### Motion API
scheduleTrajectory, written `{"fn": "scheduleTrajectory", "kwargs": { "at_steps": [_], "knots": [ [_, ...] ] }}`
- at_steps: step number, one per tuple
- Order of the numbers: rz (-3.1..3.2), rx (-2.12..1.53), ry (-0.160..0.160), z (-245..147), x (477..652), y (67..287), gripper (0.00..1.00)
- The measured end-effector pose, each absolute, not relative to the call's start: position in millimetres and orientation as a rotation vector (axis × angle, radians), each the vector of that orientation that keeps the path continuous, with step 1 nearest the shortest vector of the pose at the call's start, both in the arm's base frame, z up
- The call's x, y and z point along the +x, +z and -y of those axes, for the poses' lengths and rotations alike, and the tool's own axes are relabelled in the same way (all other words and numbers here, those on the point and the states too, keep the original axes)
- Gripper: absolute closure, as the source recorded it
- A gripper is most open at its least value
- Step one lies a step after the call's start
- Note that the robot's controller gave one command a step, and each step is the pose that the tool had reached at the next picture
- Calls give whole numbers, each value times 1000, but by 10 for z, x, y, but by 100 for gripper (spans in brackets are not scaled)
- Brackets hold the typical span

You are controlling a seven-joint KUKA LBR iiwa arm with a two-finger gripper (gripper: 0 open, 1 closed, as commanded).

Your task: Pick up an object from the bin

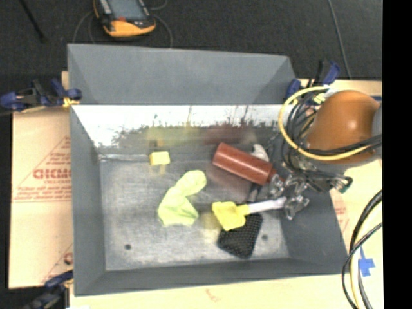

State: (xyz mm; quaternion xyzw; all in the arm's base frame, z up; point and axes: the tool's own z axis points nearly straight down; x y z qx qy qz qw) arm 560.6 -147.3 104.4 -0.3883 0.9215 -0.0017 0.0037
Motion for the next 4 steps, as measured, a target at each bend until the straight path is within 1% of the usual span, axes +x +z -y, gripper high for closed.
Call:
{"fn": "scheduleTrajectory", "kwargs": {
  "at_steps": [1,2,3,4],
  "knots": [
    [-2888,-1217,-5,1473,5606,1044,100],
    [-2884,-1237,-1,1537,5577,1962,100],
    [-2885,-1236,0,1536,5577,1961,100],
    [-2889,-1235,3,1543,5588,2416,100]
  ]
}}
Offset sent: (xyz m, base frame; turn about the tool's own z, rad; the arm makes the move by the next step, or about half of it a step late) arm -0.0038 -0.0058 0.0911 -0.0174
